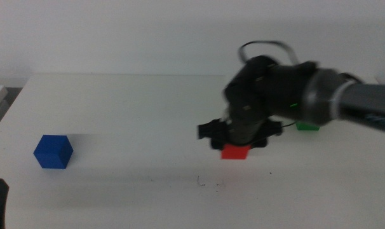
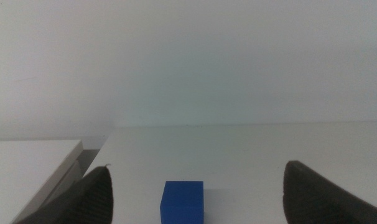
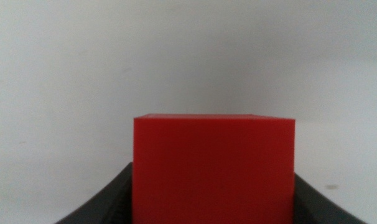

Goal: Stack red cubes first, then green, then blue cubes in a specific spot.

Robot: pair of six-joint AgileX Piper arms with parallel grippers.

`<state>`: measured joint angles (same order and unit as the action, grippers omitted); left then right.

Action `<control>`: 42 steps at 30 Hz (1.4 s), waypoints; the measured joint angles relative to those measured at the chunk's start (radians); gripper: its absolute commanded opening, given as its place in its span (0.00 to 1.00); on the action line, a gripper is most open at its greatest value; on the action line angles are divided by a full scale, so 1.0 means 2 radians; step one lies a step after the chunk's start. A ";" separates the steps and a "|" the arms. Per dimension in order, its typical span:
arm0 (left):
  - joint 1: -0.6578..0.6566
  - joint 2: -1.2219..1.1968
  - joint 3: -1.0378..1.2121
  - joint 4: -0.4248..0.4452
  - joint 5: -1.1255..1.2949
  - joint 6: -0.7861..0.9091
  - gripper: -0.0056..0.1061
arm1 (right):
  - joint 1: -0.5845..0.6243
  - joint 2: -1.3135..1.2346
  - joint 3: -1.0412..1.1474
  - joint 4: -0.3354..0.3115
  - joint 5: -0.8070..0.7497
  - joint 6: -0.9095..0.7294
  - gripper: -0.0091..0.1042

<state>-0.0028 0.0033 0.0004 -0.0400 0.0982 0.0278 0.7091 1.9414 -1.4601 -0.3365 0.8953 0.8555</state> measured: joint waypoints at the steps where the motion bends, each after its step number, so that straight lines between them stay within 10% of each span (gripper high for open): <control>1: 0.000 0.000 0.000 0.000 0.000 0.000 0.89 | 0.010 0.011 -0.011 0.000 0.005 0.009 0.07; 23: 0.000 0.000 0.000 0.000 -0.002 0.000 0.89 | 0.050 0.100 -0.075 0.020 0.048 0.060 0.15; 32: 0.000 0.000 0.000 0.000 -0.003 0.000 0.89 | 0.050 0.106 -0.082 0.028 0.050 0.060 0.89; 42: 0.000 0.000 0.000 0.000 -0.003 0.000 0.89 | 0.011 0.033 -0.168 0.017 0.145 -0.068 0.90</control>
<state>-0.0028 0.0033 0.0004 -0.0400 0.0919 0.0278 0.7306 2.0071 -1.7965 -0.3032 1.1857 0.7202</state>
